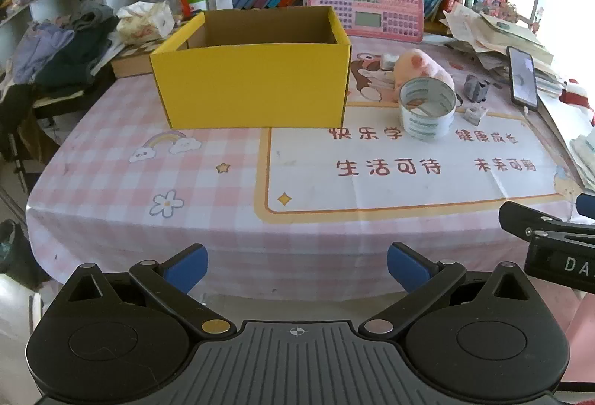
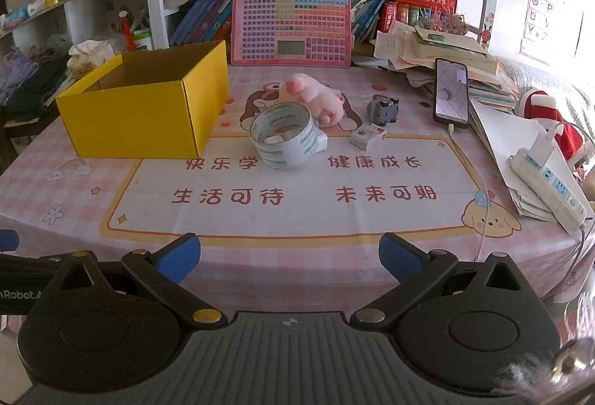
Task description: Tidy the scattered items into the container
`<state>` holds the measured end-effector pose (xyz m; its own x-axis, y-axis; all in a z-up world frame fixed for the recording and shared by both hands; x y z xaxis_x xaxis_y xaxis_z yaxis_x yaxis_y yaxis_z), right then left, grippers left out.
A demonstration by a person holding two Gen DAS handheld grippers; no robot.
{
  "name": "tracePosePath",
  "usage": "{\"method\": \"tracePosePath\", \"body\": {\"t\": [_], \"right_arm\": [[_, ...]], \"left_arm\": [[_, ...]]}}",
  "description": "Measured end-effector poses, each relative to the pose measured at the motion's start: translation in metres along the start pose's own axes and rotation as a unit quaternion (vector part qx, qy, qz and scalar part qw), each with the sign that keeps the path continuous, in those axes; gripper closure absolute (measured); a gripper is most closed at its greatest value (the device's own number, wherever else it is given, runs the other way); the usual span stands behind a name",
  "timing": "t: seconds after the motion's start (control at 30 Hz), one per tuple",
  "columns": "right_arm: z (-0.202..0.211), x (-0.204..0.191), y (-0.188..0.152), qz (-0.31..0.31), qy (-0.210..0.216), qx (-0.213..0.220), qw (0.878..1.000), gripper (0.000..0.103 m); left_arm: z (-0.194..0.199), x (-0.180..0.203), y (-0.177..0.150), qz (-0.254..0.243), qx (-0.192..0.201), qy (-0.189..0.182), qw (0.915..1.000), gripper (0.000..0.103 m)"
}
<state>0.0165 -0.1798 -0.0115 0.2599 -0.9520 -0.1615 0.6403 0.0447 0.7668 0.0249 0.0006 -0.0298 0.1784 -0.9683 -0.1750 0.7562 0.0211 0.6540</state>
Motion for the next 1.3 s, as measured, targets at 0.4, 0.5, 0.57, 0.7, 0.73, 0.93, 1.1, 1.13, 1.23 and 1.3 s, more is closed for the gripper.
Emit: {"method": "tracePosePath", "body": {"t": [0.4, 0.5, 0.57, 0.7, 0.73, 0.93, 1.1, 1.13, 1.23, 1.3], "right_arm": [[-0.0005, -0.0007, -0.0013, -0.001, -0.001, -0.001, 1.0, 0.0], [-0.0014, -0.0008, -0.0016, -0.002, 0.0, -0.003, 1.0, 0.0], [-0.0017, -0.0009, -0.0019, -0.003, 0.0, -0.003, 1.0, 0.0], [-0.0023, -0.0018, -0.0015, -0.003, 0.0, -0.003, 1.0, 0.0], [-0.0024, -0.0018, -0.0015, -0.003, 0.0, -0.003, 1.0, 0.0], [-0.0035, -0.0029, -0.0018, -0.003, -0.001, -0.004, 1.0, 0.0], [-0.0042, -0.0036, -0.0022, -0.003, -0.001, -0.005, 1.0, 0.0], [-0.0042, -0.0037, -0.0018, -0.003, -0.001, -0.005, 1.0, 0.0], [-0.0039, -0.0036, -0.0004, -0.003, -0.001, -0.005, 1.0, 0.0], [-0.0039, -0.0034, -0.0003, -0.003, -0.002, -0.005, 1.0, 0.0]], "left_arm": [[0.0005, 0.0002, 0.0012, -0.006, 0.003, 0.0, 1.0, 0.0], [0.0001, -0.0004, 0.0012, -0.006, 0.004, -0.003, 1.0, 0.0], [0.0, -0.0006, 0.0014, -0.007, 0.004, -0.003, 1.0, 0.0], [-0.0004, -0.001, 0.0016, -0.008, 0.004, -0.005, 0.9999, 0.0], [-0.0005, -0.0013, 0.0017, -0.008, 0.004, -0.005, 0.9999, 0.0], [-0.0011, -0.0016, 0.0015, -0.009, 0.003, -0.007, 0.9999, 0.0], [-0.0023, -0.0012, 0.0011, -0.012, 0.002, -0.01, 0.9999, 0.0], [-0.0024, -0.0012, 0.0011, -0.011, 0.002, -0.01, 0.9999, 0.0], [-0.0026, -0.0007, 0.0011, -0.011, 0.002, -0.011, 0.9999, 0.0], [-0.0021, -0.001, 0.0019, -0.01, 0.004, -0.012, 0.9999, 0.0]]}}
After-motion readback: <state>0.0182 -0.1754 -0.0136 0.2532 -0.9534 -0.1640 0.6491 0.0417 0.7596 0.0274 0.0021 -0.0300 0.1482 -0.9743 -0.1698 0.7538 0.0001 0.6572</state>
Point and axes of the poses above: each gripper's, at about its wrist camera, not at the fingertips, and z roughly against the way its jaws point, x to its right, y to its top, the point moved 3 cm from there along -z, roughly the way its jaws point, and after that the axes turned 14 degrees about y, right-handed, at the moved point
